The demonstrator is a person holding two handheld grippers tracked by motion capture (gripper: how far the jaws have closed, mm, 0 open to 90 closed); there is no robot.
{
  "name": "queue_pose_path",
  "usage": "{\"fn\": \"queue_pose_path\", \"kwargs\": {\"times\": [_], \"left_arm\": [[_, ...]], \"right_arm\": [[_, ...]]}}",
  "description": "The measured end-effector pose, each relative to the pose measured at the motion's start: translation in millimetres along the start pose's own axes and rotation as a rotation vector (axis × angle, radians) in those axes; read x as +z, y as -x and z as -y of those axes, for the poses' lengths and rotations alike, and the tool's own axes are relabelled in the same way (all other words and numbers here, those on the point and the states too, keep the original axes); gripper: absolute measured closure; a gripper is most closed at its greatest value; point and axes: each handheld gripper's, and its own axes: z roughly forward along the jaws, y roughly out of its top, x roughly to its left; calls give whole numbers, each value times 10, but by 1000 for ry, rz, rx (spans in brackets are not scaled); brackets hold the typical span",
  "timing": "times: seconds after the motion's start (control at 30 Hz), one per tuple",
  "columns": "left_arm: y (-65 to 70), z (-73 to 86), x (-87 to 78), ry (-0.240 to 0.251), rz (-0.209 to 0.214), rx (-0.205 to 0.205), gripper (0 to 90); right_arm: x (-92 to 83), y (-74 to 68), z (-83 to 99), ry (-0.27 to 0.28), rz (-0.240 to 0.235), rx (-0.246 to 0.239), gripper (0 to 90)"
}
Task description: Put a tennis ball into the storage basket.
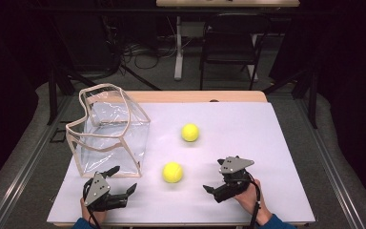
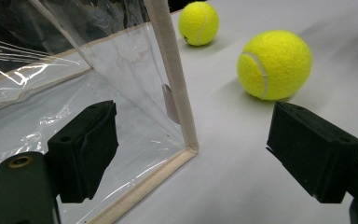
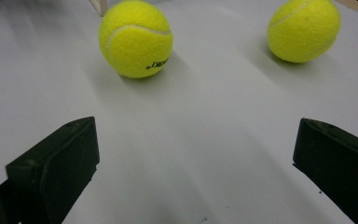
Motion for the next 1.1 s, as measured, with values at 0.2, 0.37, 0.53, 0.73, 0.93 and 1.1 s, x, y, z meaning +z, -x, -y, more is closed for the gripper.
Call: {"fn": "queue_pose_path", "kwargs": {"times": [0.2,0.37,0.53,0.73,0.93,1.1], "left_arm": [[8,-2,-2,-3,-1,6,158],[11,-3,-5,3,-3,7,158],[14,-4,-15,12,-8,7,158],[17,-8,-12,13,-8,14,158],[22,-10,-13,20,-14,12,158],[24,-9,-16,26,-17,10,158]], "right_arm": [[117,-8,-75,-14,-27,1,0],[181,-18,-111,-24,-43,-2,0],[240,-24,-158,-29,-53,-5,0],[317,-34,-213,-30,-79,5,0],[380,-36,-252,-34,-95,3,0],[428,-50,-278,-44,-102,-5,0]]}}
